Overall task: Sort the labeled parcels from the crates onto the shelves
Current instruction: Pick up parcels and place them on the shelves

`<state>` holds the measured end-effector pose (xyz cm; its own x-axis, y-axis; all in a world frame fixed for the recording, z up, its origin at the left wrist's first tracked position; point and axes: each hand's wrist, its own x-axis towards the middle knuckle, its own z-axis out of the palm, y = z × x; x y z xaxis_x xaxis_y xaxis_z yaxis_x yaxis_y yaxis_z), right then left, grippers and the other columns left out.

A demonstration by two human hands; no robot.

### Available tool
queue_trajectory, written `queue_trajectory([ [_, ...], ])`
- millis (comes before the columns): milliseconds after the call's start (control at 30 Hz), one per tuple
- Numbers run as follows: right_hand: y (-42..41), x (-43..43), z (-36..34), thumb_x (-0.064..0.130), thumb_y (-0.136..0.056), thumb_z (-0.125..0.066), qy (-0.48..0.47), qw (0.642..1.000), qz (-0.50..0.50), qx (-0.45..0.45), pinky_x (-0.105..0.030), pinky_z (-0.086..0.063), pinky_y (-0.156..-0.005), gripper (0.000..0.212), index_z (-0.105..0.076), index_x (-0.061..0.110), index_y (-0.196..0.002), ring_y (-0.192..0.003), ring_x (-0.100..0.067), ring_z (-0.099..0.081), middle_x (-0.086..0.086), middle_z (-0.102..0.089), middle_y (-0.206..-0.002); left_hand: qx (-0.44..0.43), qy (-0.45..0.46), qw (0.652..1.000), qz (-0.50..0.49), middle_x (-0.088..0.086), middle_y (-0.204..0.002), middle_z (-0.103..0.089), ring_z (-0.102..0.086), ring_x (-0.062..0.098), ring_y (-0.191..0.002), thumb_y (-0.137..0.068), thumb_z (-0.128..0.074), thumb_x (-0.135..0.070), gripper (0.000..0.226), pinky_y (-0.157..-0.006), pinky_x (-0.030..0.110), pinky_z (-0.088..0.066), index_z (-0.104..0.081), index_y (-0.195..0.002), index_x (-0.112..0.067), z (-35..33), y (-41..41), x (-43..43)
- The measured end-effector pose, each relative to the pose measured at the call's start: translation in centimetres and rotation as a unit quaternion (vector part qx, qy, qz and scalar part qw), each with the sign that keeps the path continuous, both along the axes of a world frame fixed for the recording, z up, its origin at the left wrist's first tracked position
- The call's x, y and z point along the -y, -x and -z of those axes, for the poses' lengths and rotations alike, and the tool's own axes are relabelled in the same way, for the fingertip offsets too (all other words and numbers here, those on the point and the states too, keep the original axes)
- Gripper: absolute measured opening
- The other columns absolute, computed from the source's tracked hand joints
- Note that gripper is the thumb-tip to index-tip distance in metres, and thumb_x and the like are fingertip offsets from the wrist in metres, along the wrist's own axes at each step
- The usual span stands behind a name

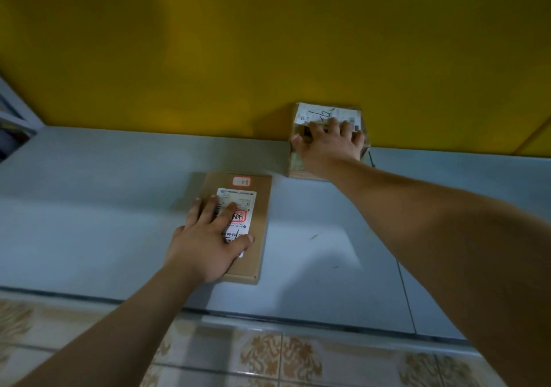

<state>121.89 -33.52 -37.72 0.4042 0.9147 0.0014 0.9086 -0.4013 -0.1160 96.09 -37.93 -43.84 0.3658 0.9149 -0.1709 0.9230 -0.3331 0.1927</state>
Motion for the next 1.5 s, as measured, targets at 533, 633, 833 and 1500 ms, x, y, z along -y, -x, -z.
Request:
queue_trajectory([
  [533,-5.7,21.1,7.2,0.072,-0.093,-0.025,0.129,0.991,0.027,-0.029,-0.047,-0.008,-0.123,0.079,-0.007,0.03,-0.157,-0.152,-0.027,-0.002,-0.005,-0.002,-0.166,0.104,0.047,0.993,-0.036,0.003,-0.146,-0.027,-0.018,0.027,-0.139,-0.084,-0.061,-0.057,0.077,-0.112,0.033,-0.021,-0.036,-0.145,-0.018,-1.7,-2.2,3.9],
  [633,-8.1,23.7,7.4,0.073,-0.092,-0.023,0.139,0.989,0.043,-0.031,-0.047,-0.006,-0.123,0.078,-0.006,0.033,-0.158,-0.152,-0.025,-0.002,-0.002,0.0,-0.166,0.085,0.074,0.994,0.005,0.0,-0.15,-0.021,-0.021,0.032,-0.137,-0.086,-0.056,-0.058,0.077,-0.112,0.032,-0.02,-0.031,-0.149,-0.023,-2.3,-4.1,6.6],
  [833,-14.6,27.9,7.0,0.079,-0.088,-0.016,0.164,0.981,0.106,-0.016,-0.051,-0.009,-0.121,0.082,0.0,0.037,-0.157,-0.152,-0.027,-0.001,0.001,0.003,-0.166,0.078,0.094,0.98,0.156,-0.007,-0.154,-0.014,-0.017,0.021,-0.139,-0.082,-0.063,-0.056,0.087,-0.115,0.029,-0.021,-0.02,-0.154,-0.031,-2.6,-8.5,11.5],
  [1500,-24.0,29.9,8.8,0.074,-0.092,-0.021,0.073,0.979,0.179,-0.062,-0.053,0.001,-0.121,0.074,-0.005,0.041,-0.156,-0.152,-0.027,0.004,0.002,0.002,-0.167,-0.043,-0.014,0.96,0.275,-0.01,-0.163,-0.004,0.005,0.026,-0.149,-0.099,-0.033,-0.053,0.057,-0.119,0.053,-0.002,-0.014,-0.152,-0.042,-1.5,-28.1,10.4],
])
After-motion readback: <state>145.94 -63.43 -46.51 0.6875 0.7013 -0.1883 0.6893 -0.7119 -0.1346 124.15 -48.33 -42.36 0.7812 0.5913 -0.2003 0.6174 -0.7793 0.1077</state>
